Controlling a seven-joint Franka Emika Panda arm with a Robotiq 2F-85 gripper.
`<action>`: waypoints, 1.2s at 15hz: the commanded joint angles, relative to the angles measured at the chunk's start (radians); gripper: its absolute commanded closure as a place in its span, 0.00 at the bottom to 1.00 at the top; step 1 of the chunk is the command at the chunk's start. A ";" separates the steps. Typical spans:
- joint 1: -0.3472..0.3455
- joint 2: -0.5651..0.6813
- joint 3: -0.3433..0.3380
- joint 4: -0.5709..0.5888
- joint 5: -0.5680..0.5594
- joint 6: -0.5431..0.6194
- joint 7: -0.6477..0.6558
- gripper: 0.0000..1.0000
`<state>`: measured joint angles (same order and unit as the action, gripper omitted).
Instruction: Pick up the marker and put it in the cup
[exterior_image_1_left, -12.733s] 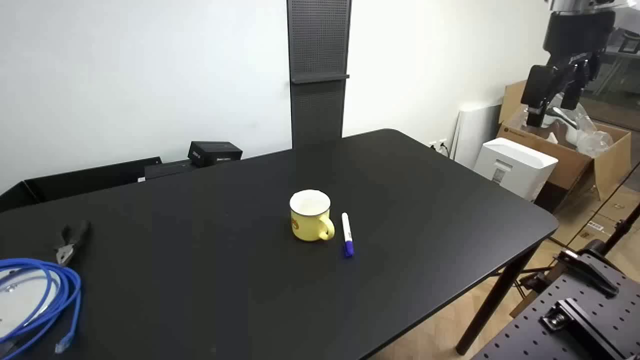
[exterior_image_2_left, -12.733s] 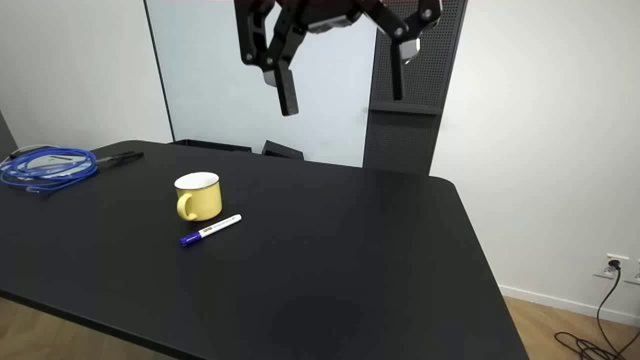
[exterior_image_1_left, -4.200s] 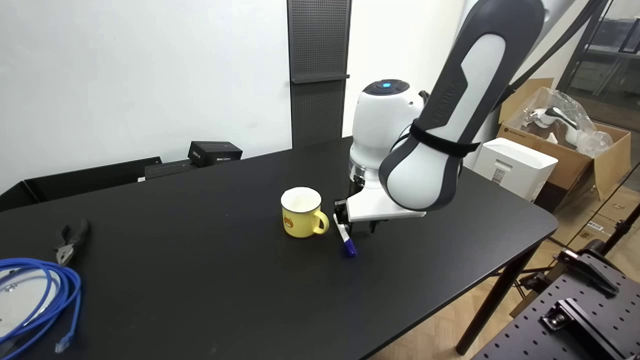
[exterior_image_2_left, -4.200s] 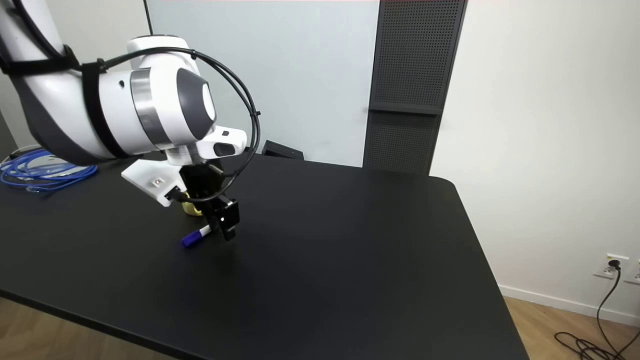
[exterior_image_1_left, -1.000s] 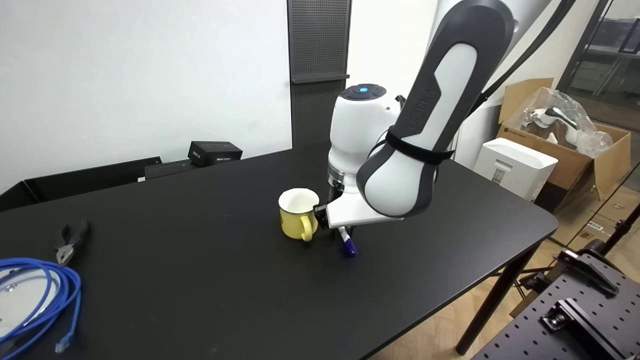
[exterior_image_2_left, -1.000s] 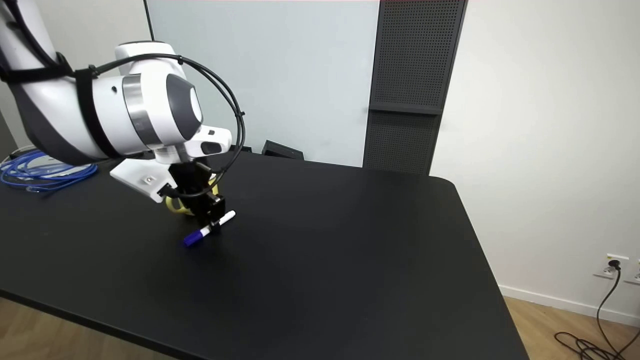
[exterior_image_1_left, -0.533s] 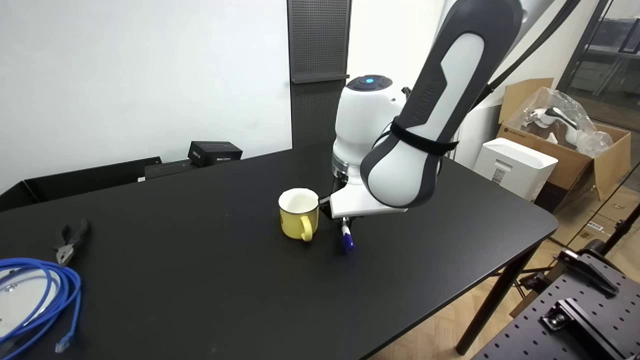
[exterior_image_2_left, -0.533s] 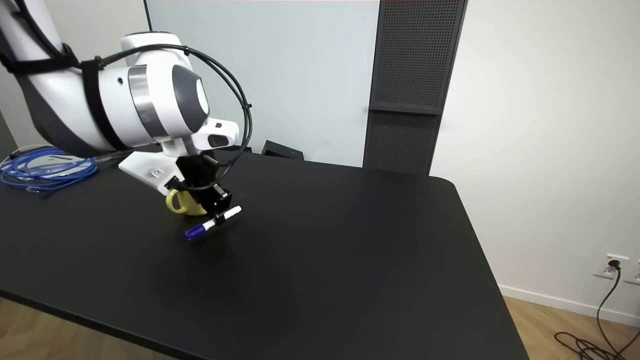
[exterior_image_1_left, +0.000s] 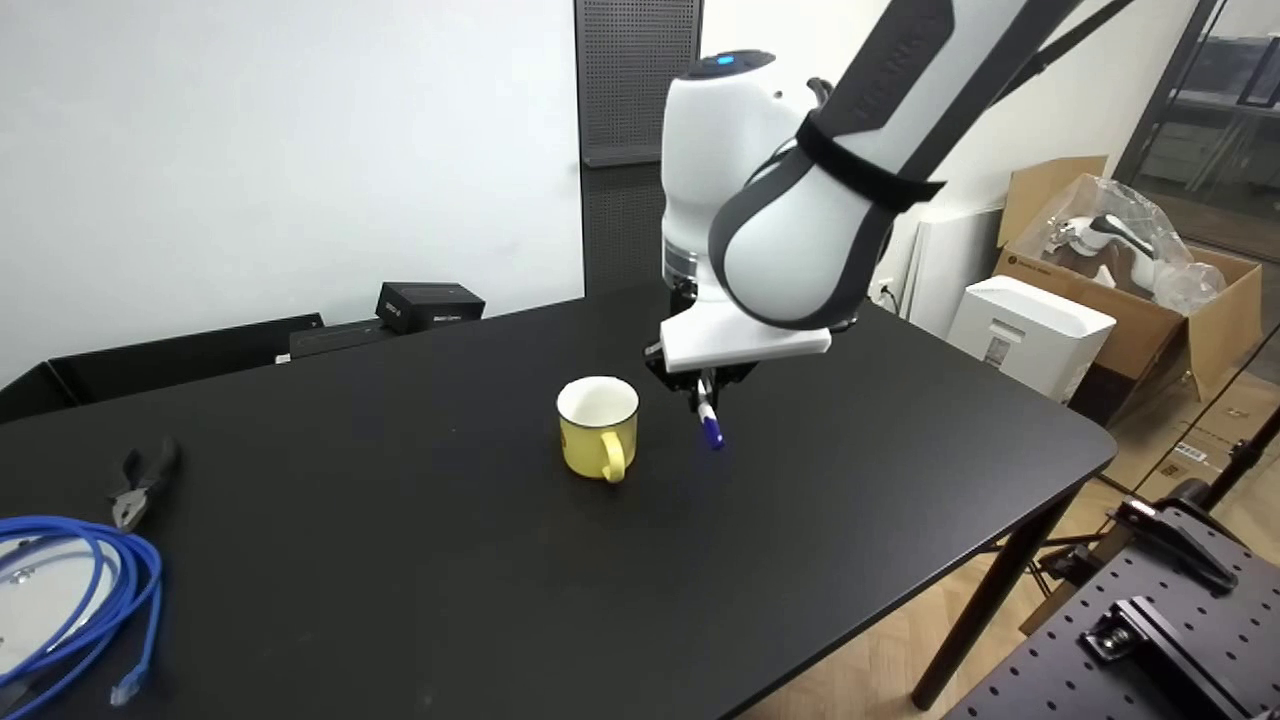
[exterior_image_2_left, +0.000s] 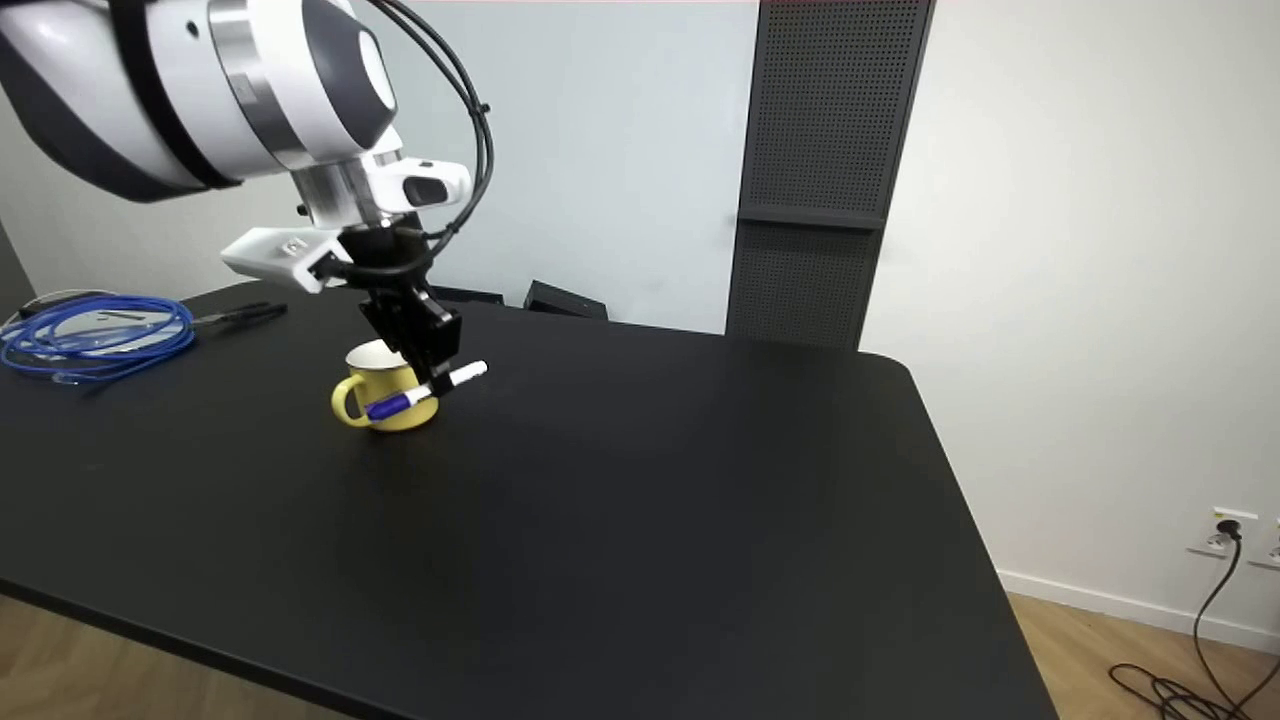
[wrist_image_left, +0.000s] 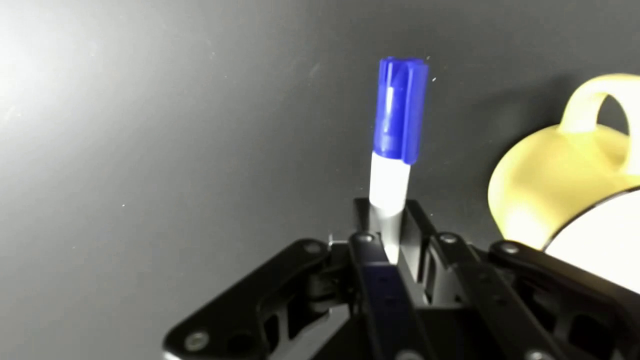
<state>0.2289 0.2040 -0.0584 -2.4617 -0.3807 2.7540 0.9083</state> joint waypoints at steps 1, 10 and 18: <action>0.005 -0.103 0.047 0.025 0.051 -0.169 -0.043 0.96; -0.047 -0.049 0.166 0.256 0.476 -0.567 -0.380 0.96; -0.057 -0.036 0.159 0.272 0.522 -0.617 -0.450 0.96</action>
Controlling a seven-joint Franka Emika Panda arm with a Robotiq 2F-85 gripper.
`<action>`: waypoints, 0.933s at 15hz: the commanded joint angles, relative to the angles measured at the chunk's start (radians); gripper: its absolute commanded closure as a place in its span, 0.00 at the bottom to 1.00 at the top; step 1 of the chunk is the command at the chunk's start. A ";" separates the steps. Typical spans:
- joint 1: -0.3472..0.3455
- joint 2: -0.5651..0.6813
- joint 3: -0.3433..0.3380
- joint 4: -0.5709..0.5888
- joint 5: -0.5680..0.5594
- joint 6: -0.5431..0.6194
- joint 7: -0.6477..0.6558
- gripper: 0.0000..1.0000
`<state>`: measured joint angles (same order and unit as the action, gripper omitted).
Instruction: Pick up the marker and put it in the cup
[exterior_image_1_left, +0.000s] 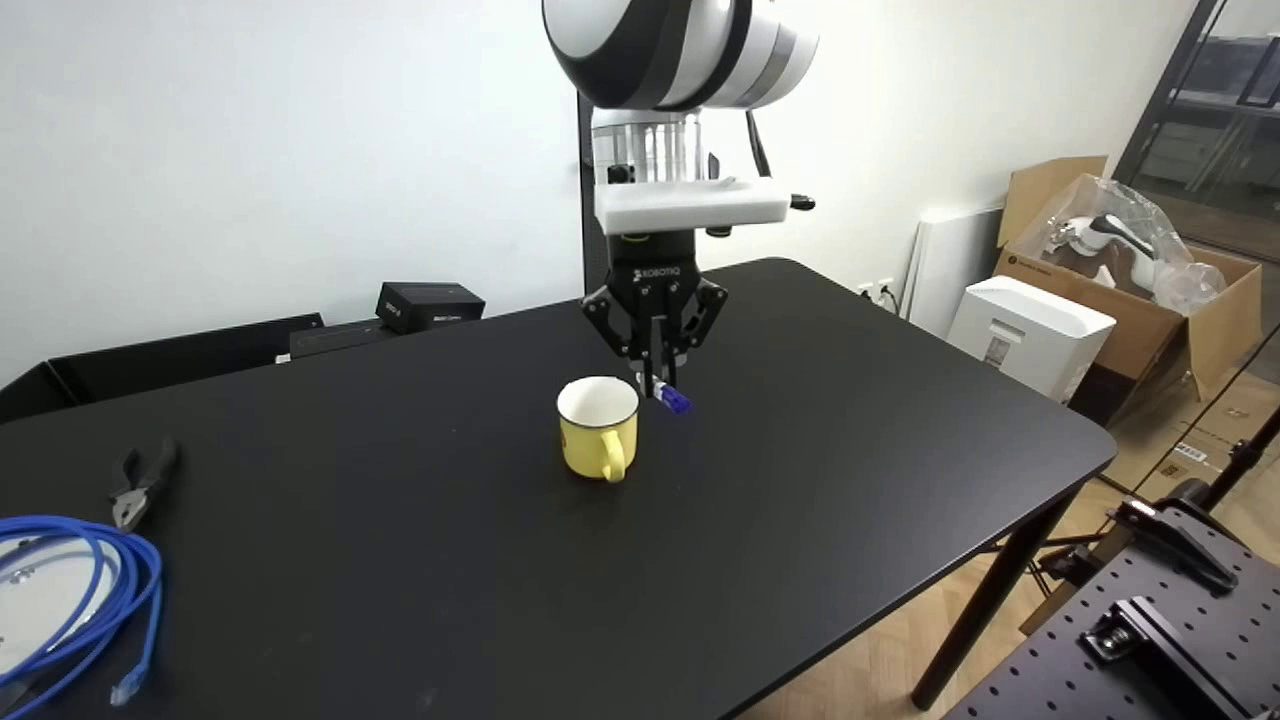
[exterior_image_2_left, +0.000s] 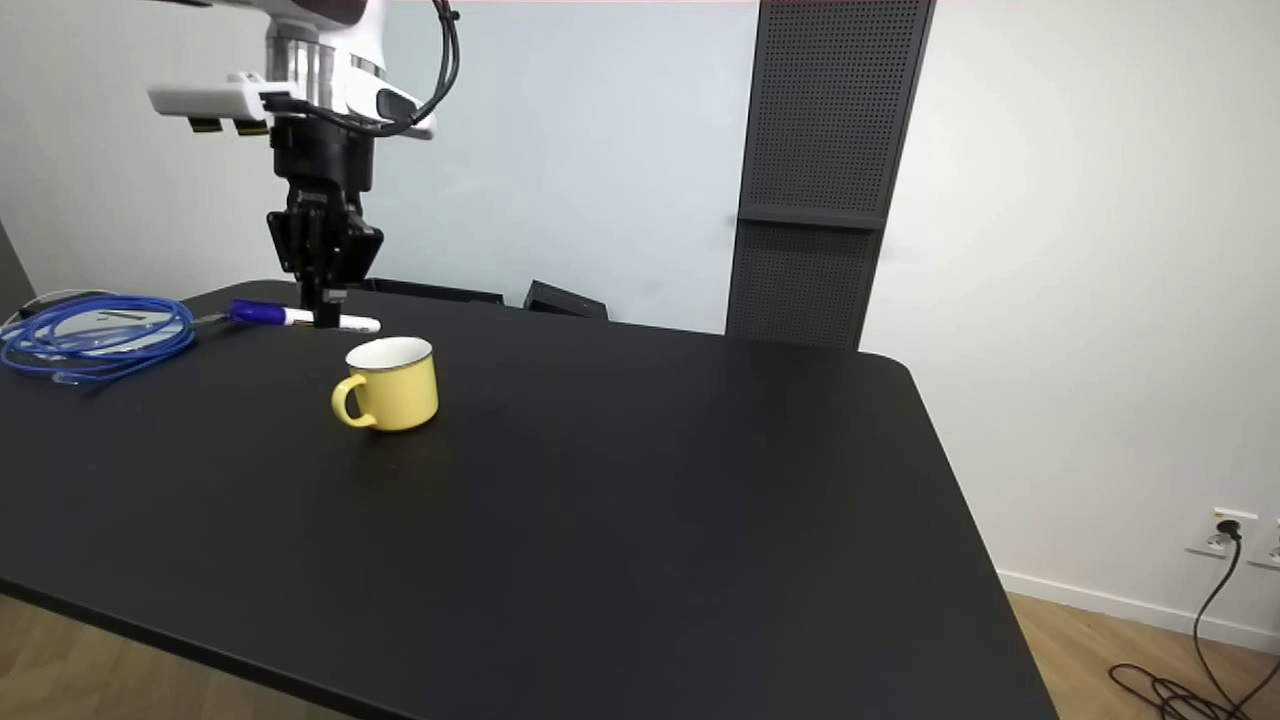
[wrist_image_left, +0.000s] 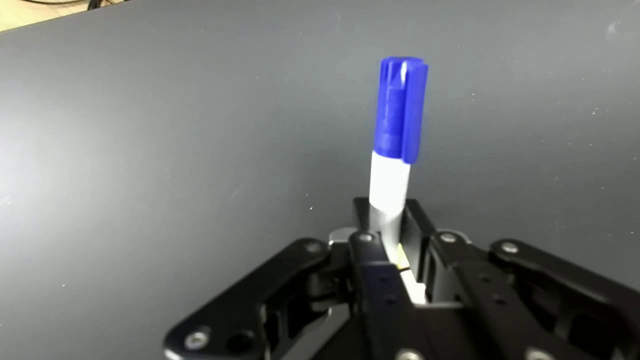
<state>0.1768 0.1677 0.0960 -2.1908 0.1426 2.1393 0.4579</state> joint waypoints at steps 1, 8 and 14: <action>-0.005 0.005 0.002 0.001 -0.009 -0.006 0.004 0.96; -0.020 0.140 -0.001 0.154 -0.001 -0.133 -0.052 0.96; -0.001 0.240 -0.001 0.327 -0.022 -0.252 -0.082 0.96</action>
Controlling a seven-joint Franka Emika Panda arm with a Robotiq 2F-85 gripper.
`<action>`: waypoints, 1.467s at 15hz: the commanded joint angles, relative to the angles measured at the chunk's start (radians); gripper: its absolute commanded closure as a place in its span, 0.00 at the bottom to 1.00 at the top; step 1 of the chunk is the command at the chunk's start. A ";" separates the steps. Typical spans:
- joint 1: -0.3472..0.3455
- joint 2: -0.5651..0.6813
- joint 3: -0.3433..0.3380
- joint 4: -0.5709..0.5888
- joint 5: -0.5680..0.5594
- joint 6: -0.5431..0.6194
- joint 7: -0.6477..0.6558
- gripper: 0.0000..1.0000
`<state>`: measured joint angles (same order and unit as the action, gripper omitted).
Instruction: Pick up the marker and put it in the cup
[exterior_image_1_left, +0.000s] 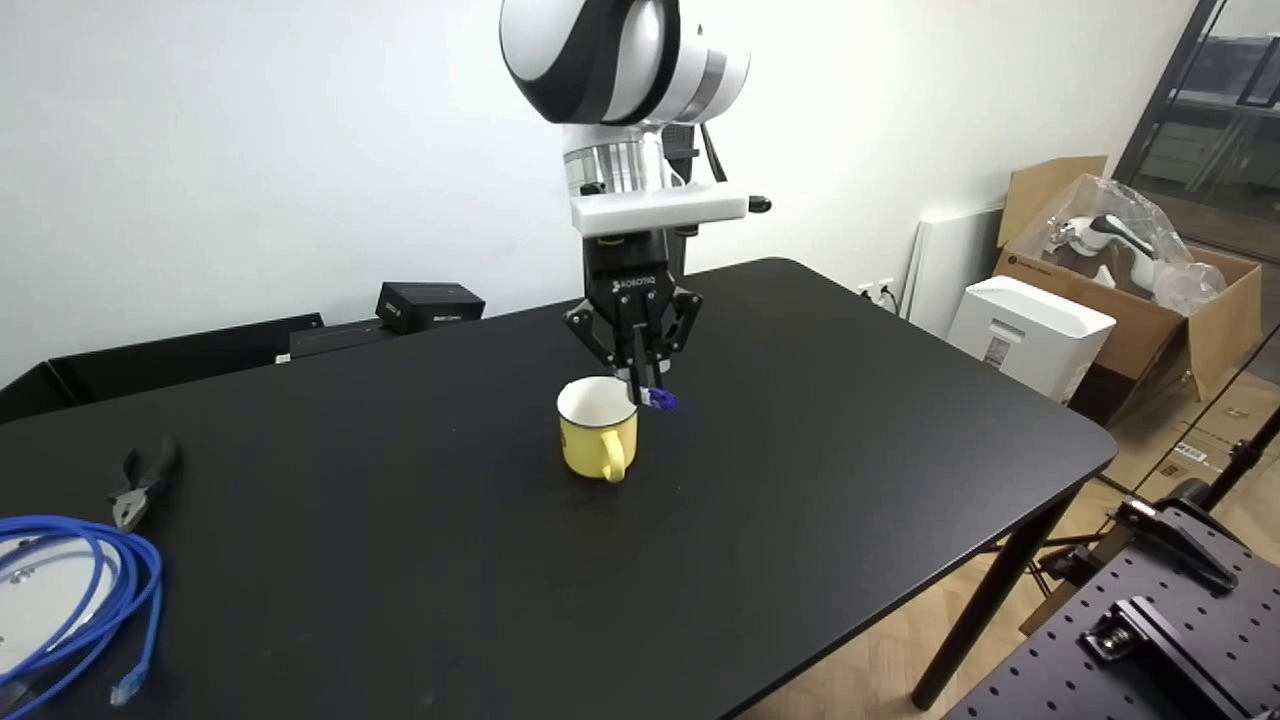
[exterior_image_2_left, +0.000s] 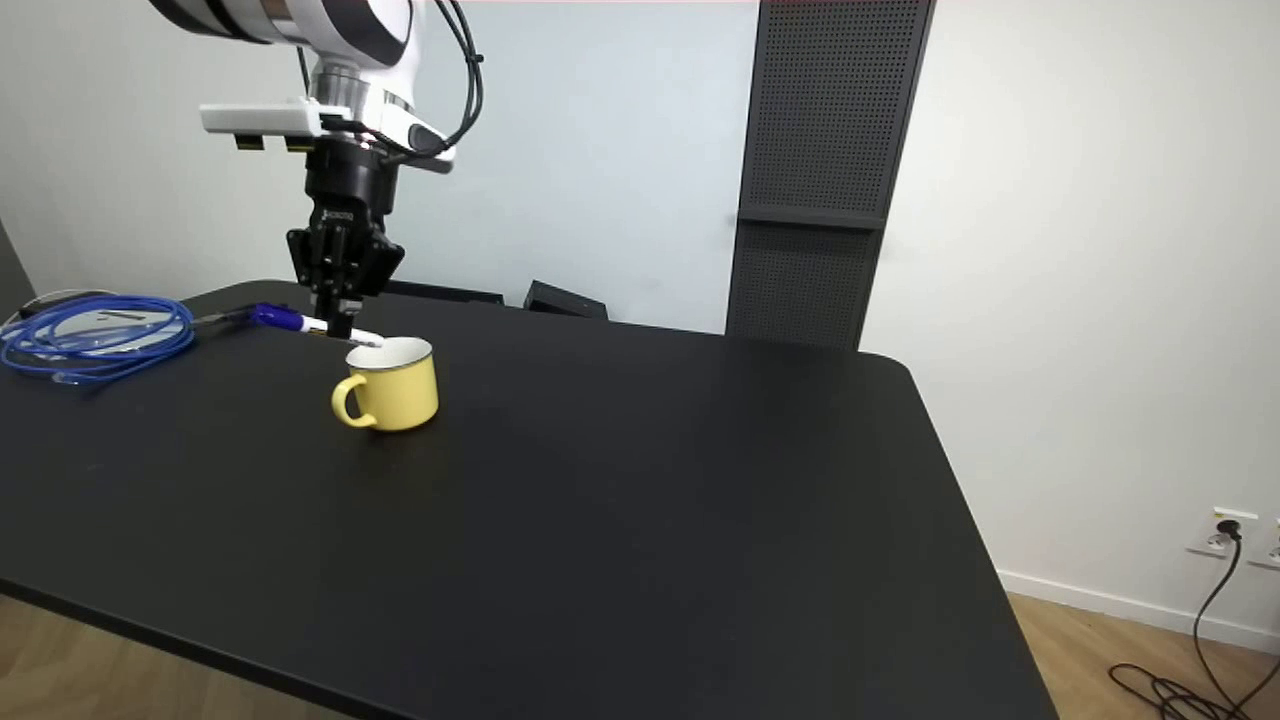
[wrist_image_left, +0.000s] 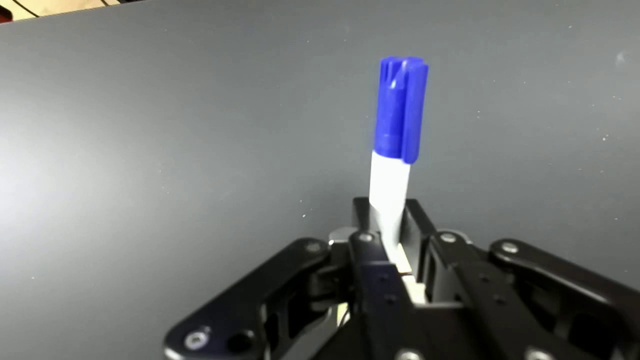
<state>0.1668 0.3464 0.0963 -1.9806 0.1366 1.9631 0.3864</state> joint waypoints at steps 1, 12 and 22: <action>0.011 0.077 -0.002 0.148 -0.017 -0.091 -0.019 0.96; 0.009 0.247 -0.021 0.367 0.001 -0.185 -0.034 0.96; 0.005 0.346 -0.035 0.465 0.014 -0.219 -0.026 0.56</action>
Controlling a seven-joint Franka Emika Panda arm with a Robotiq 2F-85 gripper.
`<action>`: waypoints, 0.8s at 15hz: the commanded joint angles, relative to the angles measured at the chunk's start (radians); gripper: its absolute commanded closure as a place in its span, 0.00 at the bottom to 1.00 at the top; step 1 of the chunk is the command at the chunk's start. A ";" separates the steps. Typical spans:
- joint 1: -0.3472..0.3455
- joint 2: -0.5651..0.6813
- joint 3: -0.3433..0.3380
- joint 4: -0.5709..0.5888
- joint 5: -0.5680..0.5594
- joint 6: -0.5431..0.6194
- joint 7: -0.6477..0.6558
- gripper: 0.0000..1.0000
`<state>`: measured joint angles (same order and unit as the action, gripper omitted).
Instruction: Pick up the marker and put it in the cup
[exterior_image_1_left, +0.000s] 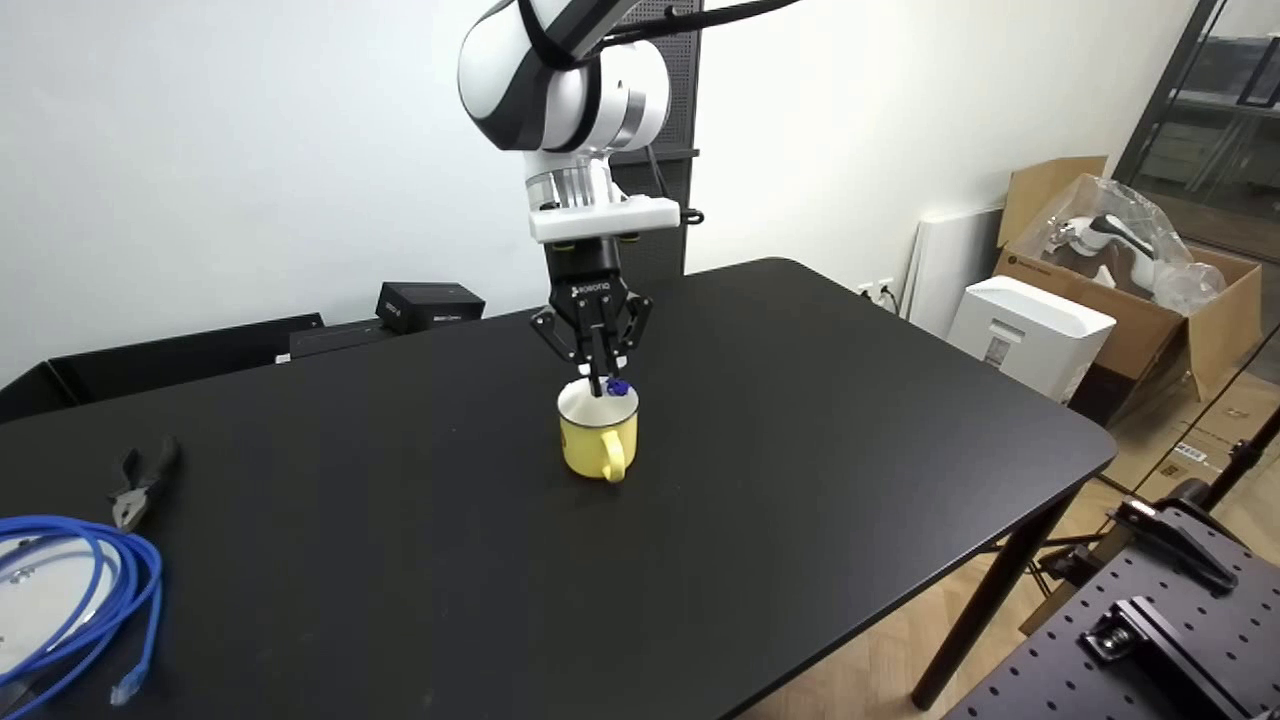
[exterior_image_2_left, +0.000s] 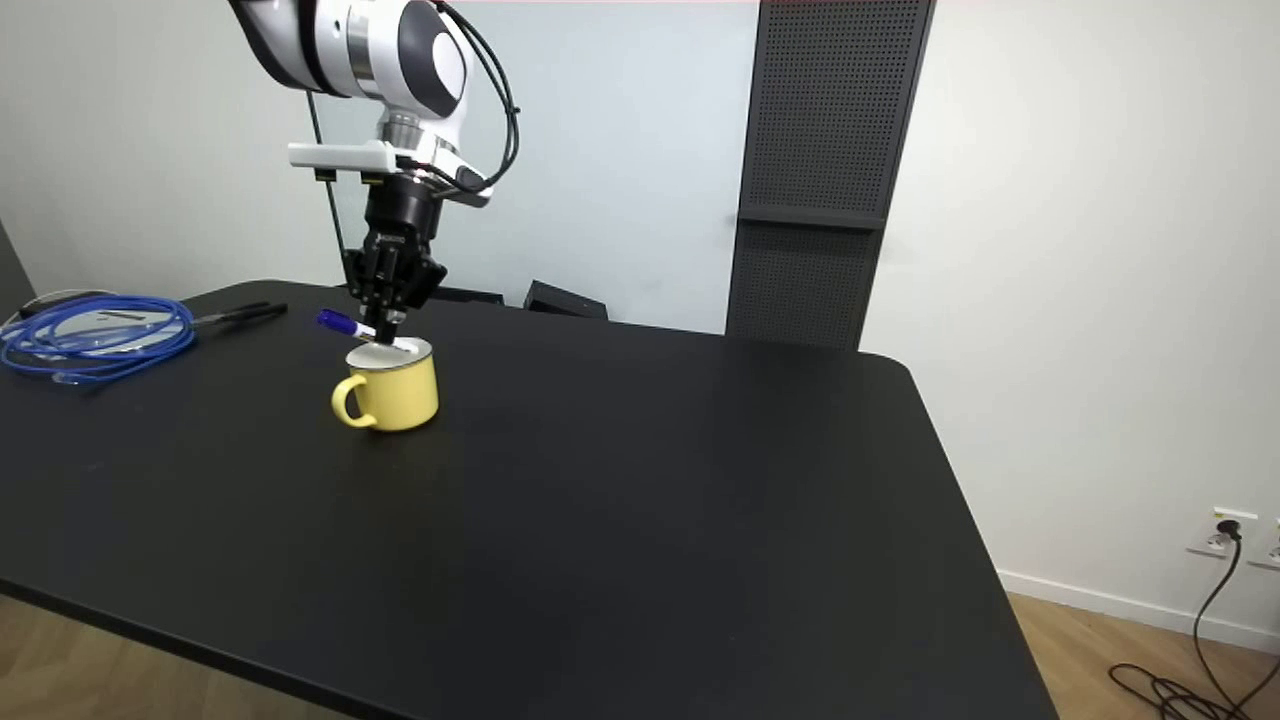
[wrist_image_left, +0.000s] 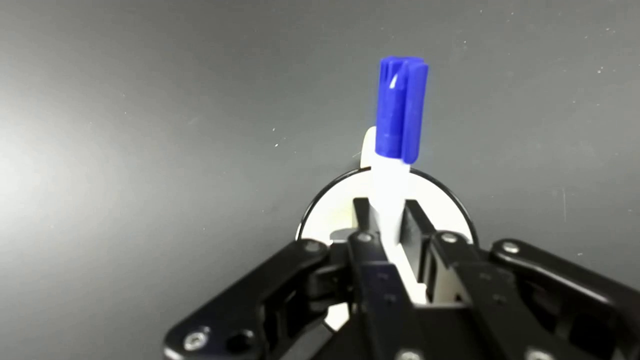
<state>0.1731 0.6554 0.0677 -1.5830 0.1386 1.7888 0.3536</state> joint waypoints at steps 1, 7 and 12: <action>-0.003 0.041 -0.006 0.073 0.014 -0.046 0.004 0.53; -0.009 0.036 -0.004 0.080 0.025 -0.027 -0.002 0.13; 0.003 -0.001 -0.009 0.048 0.013 0.039 0.002 0.00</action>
<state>0.1686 0.6772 0.0661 -1.5322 0.1516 1.8035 0.3536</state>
